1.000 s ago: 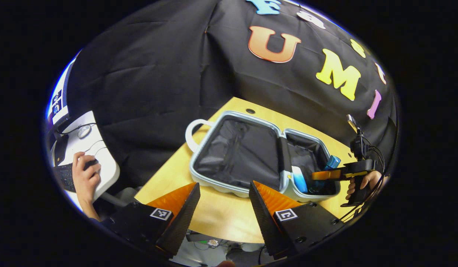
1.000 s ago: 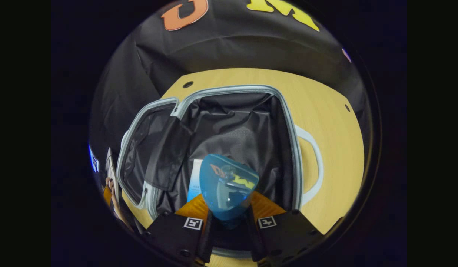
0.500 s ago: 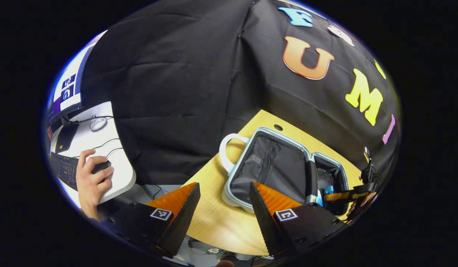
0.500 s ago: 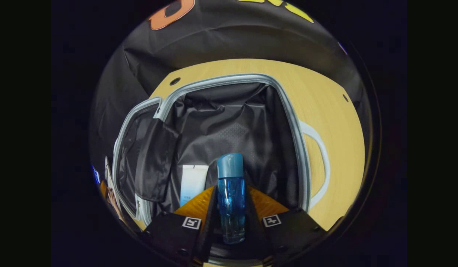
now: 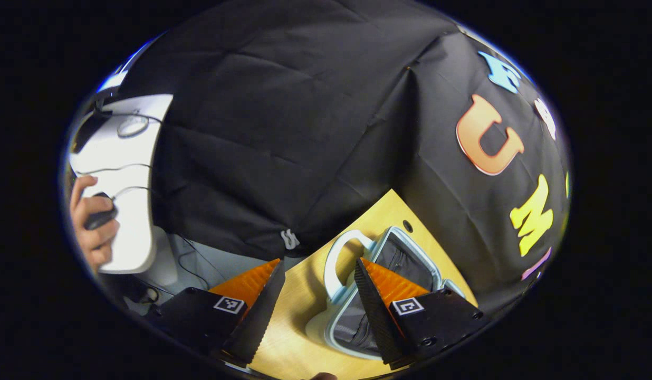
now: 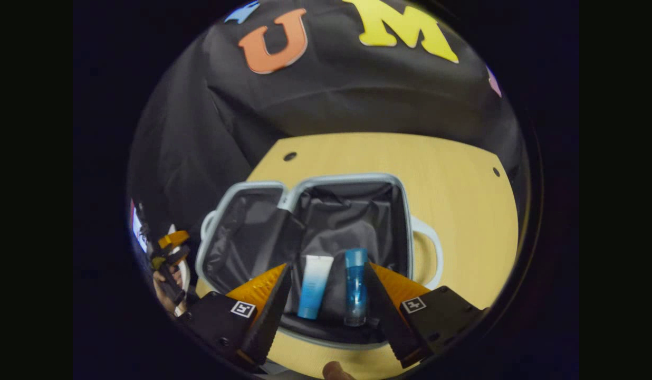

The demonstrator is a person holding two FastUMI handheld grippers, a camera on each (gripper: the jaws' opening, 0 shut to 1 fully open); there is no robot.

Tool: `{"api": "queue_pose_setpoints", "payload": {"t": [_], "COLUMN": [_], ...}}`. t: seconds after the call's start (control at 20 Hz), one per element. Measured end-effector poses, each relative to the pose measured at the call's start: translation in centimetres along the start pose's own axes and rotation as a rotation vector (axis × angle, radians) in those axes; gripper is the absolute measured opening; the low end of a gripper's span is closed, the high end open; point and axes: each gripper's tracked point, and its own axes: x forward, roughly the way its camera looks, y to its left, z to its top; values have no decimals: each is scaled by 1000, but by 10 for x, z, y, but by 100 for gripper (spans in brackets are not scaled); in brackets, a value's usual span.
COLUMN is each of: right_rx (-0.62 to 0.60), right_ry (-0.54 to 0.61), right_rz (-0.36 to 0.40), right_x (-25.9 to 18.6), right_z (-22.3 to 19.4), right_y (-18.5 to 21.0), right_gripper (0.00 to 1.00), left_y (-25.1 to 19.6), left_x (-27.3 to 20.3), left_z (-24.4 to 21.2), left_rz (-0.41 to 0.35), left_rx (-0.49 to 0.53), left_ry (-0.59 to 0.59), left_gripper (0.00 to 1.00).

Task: First open the suitcase, pack the skin care products into it, and then close the suitcase.

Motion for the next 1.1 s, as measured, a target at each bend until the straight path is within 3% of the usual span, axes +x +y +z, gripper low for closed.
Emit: {"api": "queue_pose_setpoints", "payload": {"t": [0.1, 0.15, 0.2, 0.35, 0.5, 0.55, 0.65, 0.8, 0.85, 0.9, 1.1], "right_rx": [-35, -54, -64, -68, -35, -25, -19, -12, -7, -3, 7], "right_ry": [-64, -99, -135, -207, -231, -240, -255, -253, -249, -243, -245], "right_rz": [43, 40, 42, 23, -5, -15, -35, -64, -71, -76, -65], "right_x": [-36, -56, -75, -121, -150, -157, -168, -177, -178, -178, -184], "right_z": [22, 33, 44, 61, 65, 68, 71, 67, 66, 65, 68], "right_y": [8, 5, 4, -9, -27, -33, -44, -58, -61, -63, -63], "right_gripper": [78, 82, 77, 82, 77, 81, 81, 77, 77, 81, 81], "left_y": [4, 4, 4, -8, -7, -10, -18, -28, -30, -31, -40], "left_x": [20, 31, 39, 54, 71, 73, 82, 90, 91, 90, 78], "left_z": [-5, -8, -11, -24, -43, -43, -47, -48, -46, -44, -33], "left_rz": [-20, -31, -40, -104, -118, -137, -188, -271, -291, -300, -314], "left_rx": [-30, -40, -56, -121, -110, -116, -139, -205, -227, -226, -152], "left_ry": [31, 52, 66, 122, 185, 192, 223, 253, 244, 235, 193], "left_gripper": [86, 86, 86, 83, 77, 72, 43, 33, 24, 19, 7]}}
